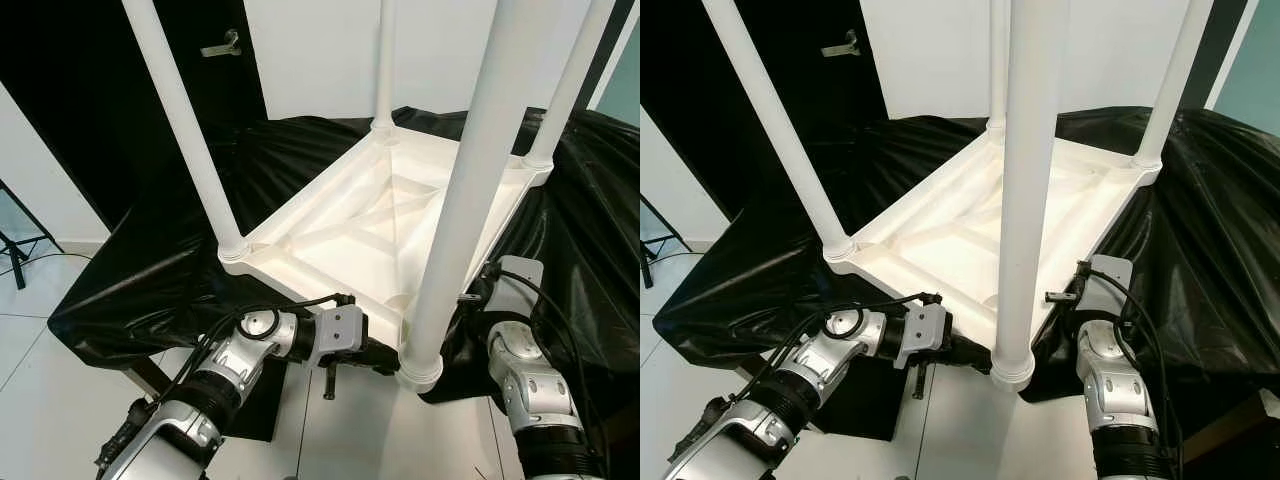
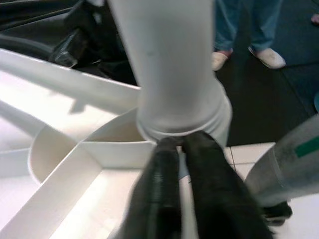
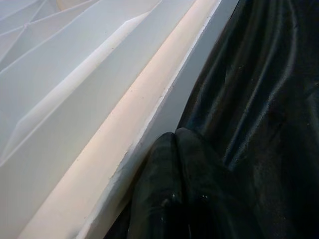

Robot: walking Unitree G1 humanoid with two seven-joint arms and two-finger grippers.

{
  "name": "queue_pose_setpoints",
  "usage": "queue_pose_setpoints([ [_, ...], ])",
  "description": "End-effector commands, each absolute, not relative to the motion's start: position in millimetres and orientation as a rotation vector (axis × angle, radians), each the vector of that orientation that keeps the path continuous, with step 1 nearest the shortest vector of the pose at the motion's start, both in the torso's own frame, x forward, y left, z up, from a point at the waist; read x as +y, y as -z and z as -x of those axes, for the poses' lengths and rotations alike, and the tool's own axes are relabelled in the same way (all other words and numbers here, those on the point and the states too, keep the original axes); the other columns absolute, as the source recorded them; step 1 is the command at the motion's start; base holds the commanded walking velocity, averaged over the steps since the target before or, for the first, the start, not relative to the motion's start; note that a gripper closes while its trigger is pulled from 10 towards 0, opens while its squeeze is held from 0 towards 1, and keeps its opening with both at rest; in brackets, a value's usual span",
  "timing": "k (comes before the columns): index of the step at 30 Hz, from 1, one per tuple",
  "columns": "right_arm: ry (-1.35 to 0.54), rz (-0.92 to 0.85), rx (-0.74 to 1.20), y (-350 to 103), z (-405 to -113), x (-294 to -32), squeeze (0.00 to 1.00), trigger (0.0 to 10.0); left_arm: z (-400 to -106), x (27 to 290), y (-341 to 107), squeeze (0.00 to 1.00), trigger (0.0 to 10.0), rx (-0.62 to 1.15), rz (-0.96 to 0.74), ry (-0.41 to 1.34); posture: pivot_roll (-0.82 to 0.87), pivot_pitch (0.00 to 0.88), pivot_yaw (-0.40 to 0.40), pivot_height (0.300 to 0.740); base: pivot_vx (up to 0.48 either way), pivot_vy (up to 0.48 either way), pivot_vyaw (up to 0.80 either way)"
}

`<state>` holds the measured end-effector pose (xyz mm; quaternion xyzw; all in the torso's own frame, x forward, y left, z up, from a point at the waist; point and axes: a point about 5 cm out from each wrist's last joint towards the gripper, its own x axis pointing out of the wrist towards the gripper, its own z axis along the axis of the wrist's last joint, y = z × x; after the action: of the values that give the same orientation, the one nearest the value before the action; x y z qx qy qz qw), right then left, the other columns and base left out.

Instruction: Building children table

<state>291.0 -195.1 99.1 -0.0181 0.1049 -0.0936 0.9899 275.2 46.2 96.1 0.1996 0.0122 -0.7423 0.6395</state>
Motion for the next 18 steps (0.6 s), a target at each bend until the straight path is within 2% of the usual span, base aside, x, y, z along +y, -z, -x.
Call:
queue_pose_setpoints([
  [1, 0.158, 0.028, 0.217, -98.0, -290.0, -186.7, 0.0, 10.0, -282.7, 53.0, -76.9, 1.0, 10.0, 0.108, -0.427, 1.439, -0.08, 0.0, 0.09, 0.74, 0.0, 0.0, 0.0],
  [7, 0.172, 0.038, 0.212, -97.8, -284.9, -183.0, 0.0, 10.0, -284.0, 63.3, -95.5, 1.0, 10.0, -0.031, -0.261, 1.404, -0.08, 0.0, 0.086, 0.74, 0.0, 0.0, 0.0],
  [8, 0.181, 0.039, 0.213, -97.2, -283.7, -182.8, 0.0, 10.0, -282.7, 65.9, -98.1, 0.95, 10.0, -0.053, -0.23, 1.407, -0.07, 0.0, 0.085, 0.74, 0.0, 0.0, 0.0],
  [9, 0.19, 0.038, 0.216, -96.3, -282.6, -182.8, 0.0, 10.0, -281.2, 68.8, -100.1, 0.0, 10.0, -0.068, -0.196, 1.409, -0.07, 0.0, 0.083, 0.74, 0.0, 0.0, 0.0],
  [18, 0.242, 0.067, 0.222, -95.3, -279.4, -187.7, 0.0, 10.0, -275.4, 84.2, -105.8, 0.0, 10.0, -0.103, -0.084, 1.416, -0.07, 0.0, 0.074, 0.74, 0.0, 0.0, 0.0],
])
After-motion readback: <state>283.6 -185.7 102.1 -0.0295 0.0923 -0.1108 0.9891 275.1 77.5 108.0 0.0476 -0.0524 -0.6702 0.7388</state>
